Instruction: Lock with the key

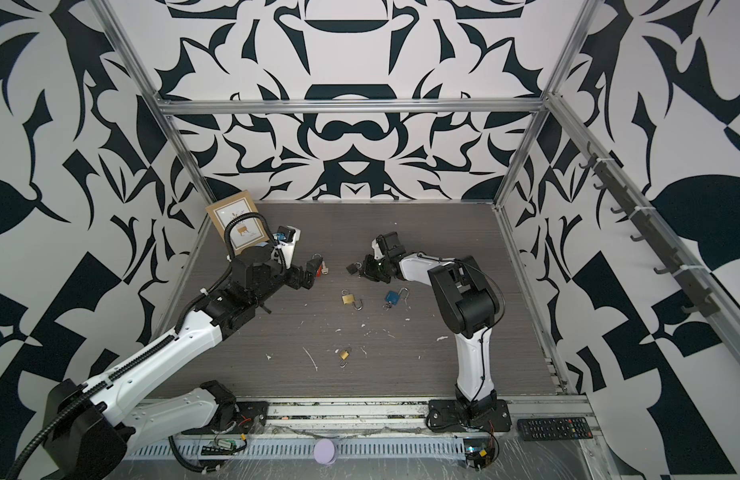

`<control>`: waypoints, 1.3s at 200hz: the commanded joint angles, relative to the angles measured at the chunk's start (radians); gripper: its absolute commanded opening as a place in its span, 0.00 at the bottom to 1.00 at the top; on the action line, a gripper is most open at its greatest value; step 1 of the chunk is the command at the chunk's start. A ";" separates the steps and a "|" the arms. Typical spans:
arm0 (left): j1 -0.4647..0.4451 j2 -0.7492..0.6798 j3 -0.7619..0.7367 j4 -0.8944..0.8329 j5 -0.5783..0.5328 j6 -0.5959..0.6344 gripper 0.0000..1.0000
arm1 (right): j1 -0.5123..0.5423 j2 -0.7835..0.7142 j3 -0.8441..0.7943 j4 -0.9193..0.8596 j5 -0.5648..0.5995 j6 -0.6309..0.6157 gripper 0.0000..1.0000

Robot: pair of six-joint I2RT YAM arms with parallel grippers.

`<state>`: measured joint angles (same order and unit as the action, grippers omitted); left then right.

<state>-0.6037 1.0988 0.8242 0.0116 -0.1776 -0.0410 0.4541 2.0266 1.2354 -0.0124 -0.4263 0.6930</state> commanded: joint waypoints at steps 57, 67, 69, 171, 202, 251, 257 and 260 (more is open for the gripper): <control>0.013 0.001 0.008 0.018 0.009 -0.017 0.99 | 0.011 0.015 0.035 -0.036 -0.003 -0.008 0.14; 0.015 0.001 0.010 0.016 0.011 -0.017 1.00 | 0.010 0.014 0.037 -0.035 -0.005 -0.007 0.16; 0.015 0.001 0.010 0.016 0.012 -0.018 1.00 | 0.011 0.015 0.036 -0.036 -0.005 -0.007 0.16; 0.016 -0.001 0.013 0.005 0.018 -0.017 1.00 | 0.024 0.016 0.039 -0.025 -0.017 -0.001 0.20; 0.016 -0.001 0.013 0.004 0.020 -0.019 0.99 | 0.031 0.016 0.041 -0.015 -0.020 0.006 0.20; 0.016 0.000 0.012 -0.001 0.019 -0.021 0.99 | 0.041 0.021 0.048 -0.003 -0.025 0.015 0.21; 0.016 0.000 0.012 -0.001 0.019 -0.021 0.99 | 0.043 0.023 0.050 -0.004 -0.025 0.017 0.21; 0.016 0.001 0.013 -0.001 0.020 -0.020 1.00 | 0.044 0.024 0.051 -0.002 -0.025 0.017 0.21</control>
<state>-0.5938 1.1007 0.8242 0.0113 -0.1673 -0.0532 0.4873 2.0491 1.2541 -0.0261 -0.4419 0.7010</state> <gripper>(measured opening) 0.995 0.205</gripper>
